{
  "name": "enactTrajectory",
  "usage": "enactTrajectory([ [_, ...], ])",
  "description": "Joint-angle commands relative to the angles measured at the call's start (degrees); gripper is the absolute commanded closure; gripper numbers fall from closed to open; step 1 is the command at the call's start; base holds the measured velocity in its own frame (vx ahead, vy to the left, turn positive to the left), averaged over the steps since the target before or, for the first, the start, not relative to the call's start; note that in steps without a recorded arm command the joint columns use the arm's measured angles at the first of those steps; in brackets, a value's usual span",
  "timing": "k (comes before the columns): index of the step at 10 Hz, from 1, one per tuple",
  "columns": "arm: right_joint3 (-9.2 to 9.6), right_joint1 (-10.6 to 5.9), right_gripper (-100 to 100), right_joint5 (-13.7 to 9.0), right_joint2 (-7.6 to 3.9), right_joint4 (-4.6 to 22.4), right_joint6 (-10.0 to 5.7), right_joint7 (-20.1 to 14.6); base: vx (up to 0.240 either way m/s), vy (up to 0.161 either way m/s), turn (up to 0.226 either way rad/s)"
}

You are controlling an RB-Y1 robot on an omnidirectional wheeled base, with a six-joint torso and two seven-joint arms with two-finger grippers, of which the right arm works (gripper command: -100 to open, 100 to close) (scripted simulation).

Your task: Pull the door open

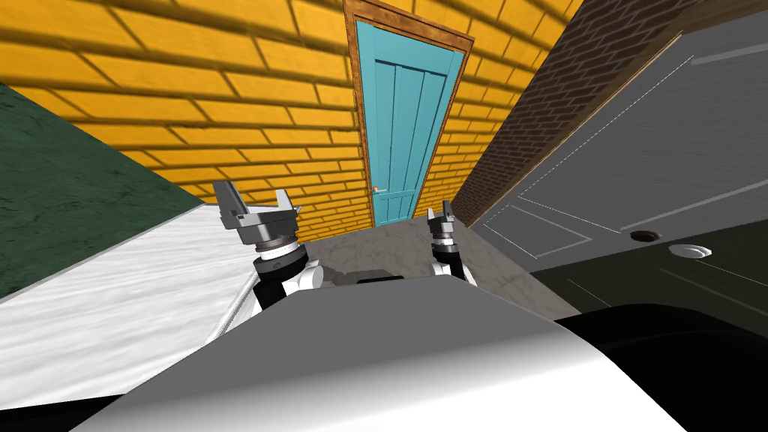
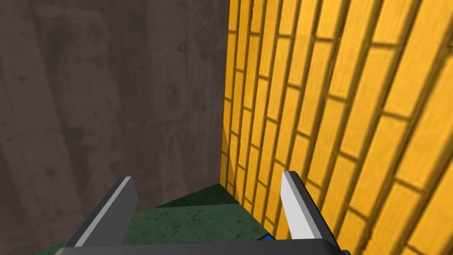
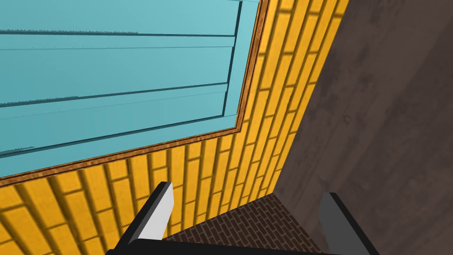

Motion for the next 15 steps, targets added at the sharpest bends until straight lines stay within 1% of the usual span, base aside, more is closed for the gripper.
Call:
enactTrajectory([
  [1, -0.31, -0.72, -100, -0.35, -0.23, 2.09, -0.43, 0.22, 0.072, 0.013, 0.098],
  [4, -1.01, -2.16, -100, -1.08, -0.73, 6.13, -1.22, 0.52, 0.081, 0.008, 0.099],
  [9, -2.35, -4.94, -100, -2.49, -1.62, 13.91, -2.74, 1.10, 0.094, 0.005, 0.113],
  [15, -4.18, -8.71, -100, -4.40, -2.74, 24.48, -4.82, 1.89, 0.102, -0.002, 0.133],
])
